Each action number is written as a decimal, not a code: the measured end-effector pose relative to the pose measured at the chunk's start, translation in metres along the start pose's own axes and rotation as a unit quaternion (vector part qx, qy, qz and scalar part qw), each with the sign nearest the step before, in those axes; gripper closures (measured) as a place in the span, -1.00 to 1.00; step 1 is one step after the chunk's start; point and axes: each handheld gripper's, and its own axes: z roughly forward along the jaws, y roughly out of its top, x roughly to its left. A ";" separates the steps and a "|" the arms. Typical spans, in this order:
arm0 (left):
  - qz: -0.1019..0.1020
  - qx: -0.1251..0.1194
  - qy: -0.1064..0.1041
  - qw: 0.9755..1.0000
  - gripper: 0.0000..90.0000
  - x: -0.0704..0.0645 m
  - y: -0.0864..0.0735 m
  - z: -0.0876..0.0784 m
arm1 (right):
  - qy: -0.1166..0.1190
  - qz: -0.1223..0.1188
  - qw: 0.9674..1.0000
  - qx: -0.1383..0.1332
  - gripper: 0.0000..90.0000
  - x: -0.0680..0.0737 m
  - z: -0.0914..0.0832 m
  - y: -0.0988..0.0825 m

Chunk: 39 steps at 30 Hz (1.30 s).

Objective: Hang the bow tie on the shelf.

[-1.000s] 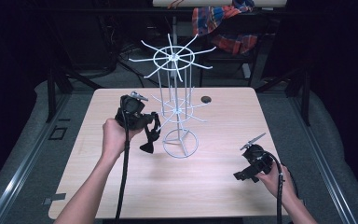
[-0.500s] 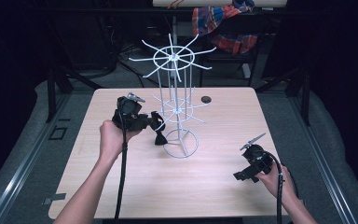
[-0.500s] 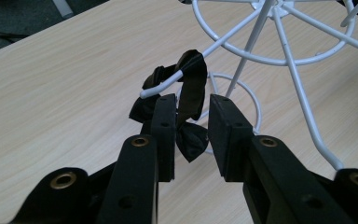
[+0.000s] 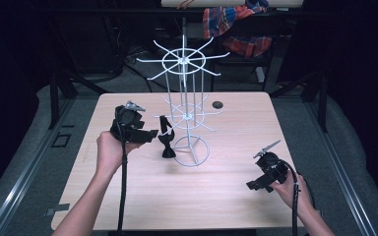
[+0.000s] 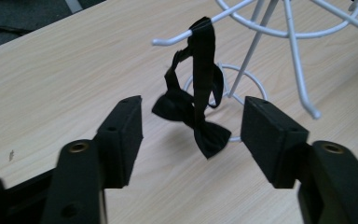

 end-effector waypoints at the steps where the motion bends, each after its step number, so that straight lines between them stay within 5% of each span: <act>1: 0.000 0.000 0.000 1.000 -0.27 0.000 0.000 0.000 | 0.000 0.000 1.000 0.000 -0.75 0.000 0.000 0.000; 9: -0.001 0.006 0.010 1.000 -0.62 0.009 -0.016 -0.014 | 0.000 0.002 1.000 -0.003 -0.76 0.001 0.000 0.000; 20: -0.013 0.005 0.031 0.999 -0.78 0.018 -0.045 -0.034 | -0.002 0.002 1.000 -0.007 -0.76 0.002 -0.002 0.000; 39: -0.053 0.045 0.041 0.997 -1.00 0.033 -0.106 -0.033 | -0.007 -0.008 1.000 -0.001 -0.77 0.002 -0.003 -0.001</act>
